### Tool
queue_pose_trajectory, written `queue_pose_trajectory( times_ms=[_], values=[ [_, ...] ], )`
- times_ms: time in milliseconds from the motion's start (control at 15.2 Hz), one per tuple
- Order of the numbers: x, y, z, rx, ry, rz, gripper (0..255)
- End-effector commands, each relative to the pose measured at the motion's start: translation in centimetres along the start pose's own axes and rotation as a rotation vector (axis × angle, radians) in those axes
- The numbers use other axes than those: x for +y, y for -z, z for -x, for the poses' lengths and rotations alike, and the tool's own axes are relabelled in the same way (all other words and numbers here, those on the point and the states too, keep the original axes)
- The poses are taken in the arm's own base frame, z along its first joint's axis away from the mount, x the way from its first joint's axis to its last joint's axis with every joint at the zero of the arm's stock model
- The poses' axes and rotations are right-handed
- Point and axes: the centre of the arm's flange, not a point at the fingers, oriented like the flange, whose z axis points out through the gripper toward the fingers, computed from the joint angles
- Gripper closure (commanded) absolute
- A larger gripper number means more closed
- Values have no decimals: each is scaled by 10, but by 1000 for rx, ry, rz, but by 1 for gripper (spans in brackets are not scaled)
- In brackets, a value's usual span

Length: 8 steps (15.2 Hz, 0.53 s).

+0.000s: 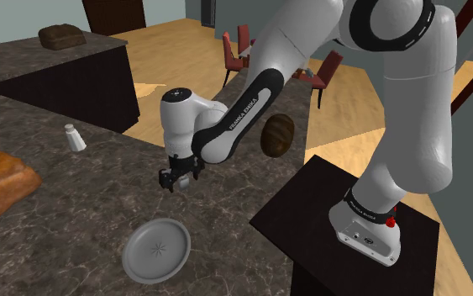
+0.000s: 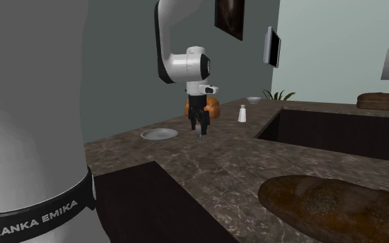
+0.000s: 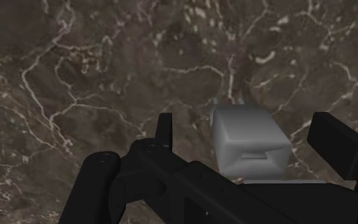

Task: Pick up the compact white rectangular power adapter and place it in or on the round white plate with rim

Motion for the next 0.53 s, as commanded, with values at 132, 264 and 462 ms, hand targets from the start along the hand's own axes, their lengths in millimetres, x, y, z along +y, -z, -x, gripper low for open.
queue_pose_trajectory(
  times_ms=[132, 264, 462],
  values=[
    [0, -3, -1, 0, 0, 0, 0],
    [0, -3, -1, 0, 0, 0, 0],
    [0, -3, -1, 0, 0, 0, 255]
  ],
)
